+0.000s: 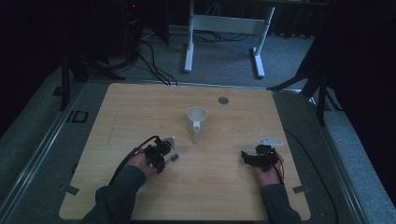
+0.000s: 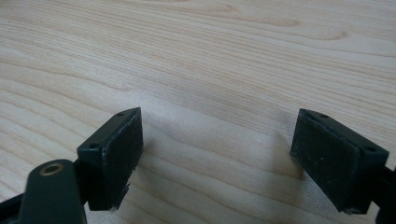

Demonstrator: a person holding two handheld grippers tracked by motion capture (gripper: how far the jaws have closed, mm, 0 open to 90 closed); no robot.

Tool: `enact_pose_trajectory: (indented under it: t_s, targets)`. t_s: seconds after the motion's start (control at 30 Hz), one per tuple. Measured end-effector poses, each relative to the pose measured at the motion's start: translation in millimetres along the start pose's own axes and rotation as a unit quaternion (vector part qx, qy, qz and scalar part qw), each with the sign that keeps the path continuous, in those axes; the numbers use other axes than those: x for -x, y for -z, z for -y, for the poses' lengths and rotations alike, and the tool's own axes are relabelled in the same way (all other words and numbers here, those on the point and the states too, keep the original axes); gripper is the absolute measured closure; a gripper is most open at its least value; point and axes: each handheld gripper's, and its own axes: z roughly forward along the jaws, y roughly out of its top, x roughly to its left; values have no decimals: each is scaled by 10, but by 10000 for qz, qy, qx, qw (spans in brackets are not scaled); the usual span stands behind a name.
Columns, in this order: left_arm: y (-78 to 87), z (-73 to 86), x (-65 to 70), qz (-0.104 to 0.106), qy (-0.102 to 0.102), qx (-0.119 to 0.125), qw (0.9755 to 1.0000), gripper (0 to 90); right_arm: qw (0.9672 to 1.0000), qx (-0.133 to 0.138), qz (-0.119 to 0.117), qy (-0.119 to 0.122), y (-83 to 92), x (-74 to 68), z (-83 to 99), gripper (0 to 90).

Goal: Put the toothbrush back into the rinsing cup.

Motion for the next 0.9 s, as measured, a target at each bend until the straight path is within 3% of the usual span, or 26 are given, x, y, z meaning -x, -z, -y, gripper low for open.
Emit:
enact_pose_trajectory:
  t_s: [0.9]
  targets:
    - [185, 69, -88, 75, 186, 504, 9985, 820, 10000, 0, 1, -4, 0, -1, 0, 165]
